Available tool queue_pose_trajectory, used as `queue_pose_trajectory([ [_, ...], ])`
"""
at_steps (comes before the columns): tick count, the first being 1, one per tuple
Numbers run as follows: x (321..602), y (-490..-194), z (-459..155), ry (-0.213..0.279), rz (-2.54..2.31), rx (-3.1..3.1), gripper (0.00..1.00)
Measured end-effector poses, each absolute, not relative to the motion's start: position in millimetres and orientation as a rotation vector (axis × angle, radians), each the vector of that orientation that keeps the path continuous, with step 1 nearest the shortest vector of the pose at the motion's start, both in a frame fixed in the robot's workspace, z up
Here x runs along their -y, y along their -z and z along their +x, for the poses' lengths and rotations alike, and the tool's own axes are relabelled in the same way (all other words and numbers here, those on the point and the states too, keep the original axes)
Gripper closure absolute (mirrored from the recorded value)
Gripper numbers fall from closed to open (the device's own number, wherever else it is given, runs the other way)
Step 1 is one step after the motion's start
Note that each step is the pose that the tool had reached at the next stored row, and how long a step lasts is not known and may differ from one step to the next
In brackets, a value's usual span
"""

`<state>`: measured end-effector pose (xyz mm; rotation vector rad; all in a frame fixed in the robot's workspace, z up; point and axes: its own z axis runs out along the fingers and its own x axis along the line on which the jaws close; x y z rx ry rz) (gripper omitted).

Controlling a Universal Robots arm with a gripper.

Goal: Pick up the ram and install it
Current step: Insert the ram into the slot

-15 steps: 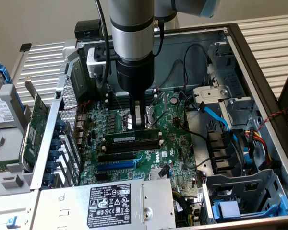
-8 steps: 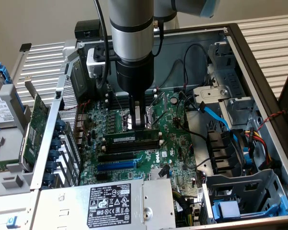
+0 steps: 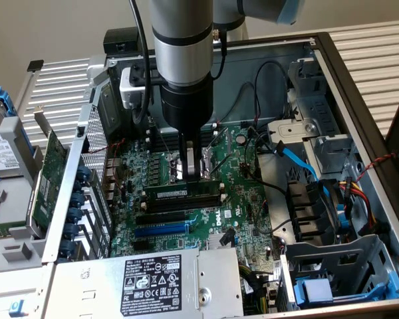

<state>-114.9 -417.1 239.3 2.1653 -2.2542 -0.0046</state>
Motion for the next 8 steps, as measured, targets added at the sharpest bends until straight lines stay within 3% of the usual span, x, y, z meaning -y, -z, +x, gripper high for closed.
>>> queue_pose_trajectory([
  [8, 417.0, -238.4, -115.7, 0.002, 2.166, 2.256, 0.88],
])
